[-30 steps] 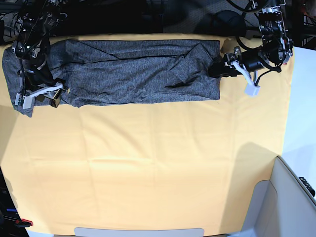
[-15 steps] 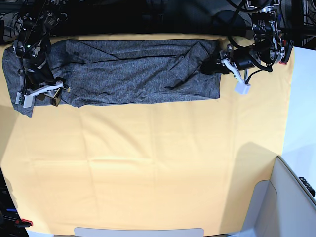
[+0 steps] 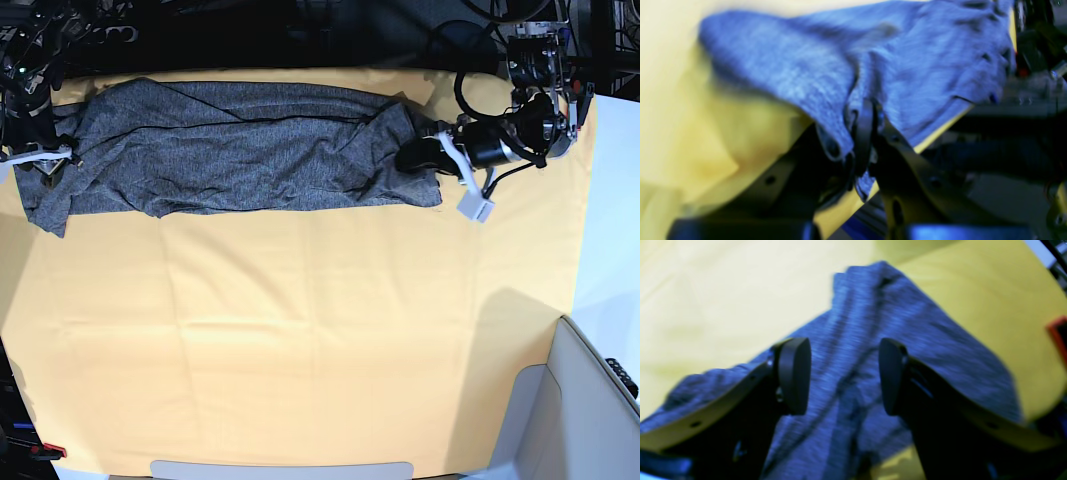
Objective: Fold the T-shirt properly
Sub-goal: 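Grasp the strip's end with the left gripper and lift it, then fold the strip's end over toward the right gripper with the left gripper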
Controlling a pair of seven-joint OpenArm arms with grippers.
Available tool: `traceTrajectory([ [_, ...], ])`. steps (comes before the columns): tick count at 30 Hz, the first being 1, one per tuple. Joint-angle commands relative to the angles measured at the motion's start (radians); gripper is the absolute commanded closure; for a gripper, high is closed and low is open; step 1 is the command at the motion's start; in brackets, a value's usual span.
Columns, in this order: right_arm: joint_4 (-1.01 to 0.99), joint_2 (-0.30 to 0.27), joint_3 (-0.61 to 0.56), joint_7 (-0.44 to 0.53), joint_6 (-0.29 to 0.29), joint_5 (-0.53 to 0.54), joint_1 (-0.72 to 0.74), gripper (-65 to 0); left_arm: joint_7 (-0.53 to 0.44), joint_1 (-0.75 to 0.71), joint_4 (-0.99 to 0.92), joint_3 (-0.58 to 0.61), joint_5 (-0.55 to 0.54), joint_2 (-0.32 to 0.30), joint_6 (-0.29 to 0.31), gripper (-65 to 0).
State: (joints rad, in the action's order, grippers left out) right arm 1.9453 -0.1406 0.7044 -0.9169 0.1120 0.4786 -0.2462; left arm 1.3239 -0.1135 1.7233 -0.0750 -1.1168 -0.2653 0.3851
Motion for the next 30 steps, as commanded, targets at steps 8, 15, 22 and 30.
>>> traceTrajectory([
  [8,-0.042,-0.043,0.093,0.025,0.004,0.007,-0.045,-32.7,-0.013,0.093,0.017,0.203,-0.019,0.105,0.004,-0.5],
  [15,-0.082,-0.046,0.153,0.025,0.004,0.007,-0.06,-32.7,-0.014,0.212,-0.062,0.373,-0.018,0.205,-0.001,-0.5],
  [22,-0.114,-0.043,0.154,0.025,0.004,0.007,-0.06,-32.7,-0.1,0.285,-0.2,0.515,-0.016,0.257,-0.001,-0.5],
  [30,-0.114,-0.043,0.153,0.026,0.004,0.007,-0.054,-32.7,-0.226,0.335,-0.308,0.708,-0.018,0.314,-0.002,-0.4],
])
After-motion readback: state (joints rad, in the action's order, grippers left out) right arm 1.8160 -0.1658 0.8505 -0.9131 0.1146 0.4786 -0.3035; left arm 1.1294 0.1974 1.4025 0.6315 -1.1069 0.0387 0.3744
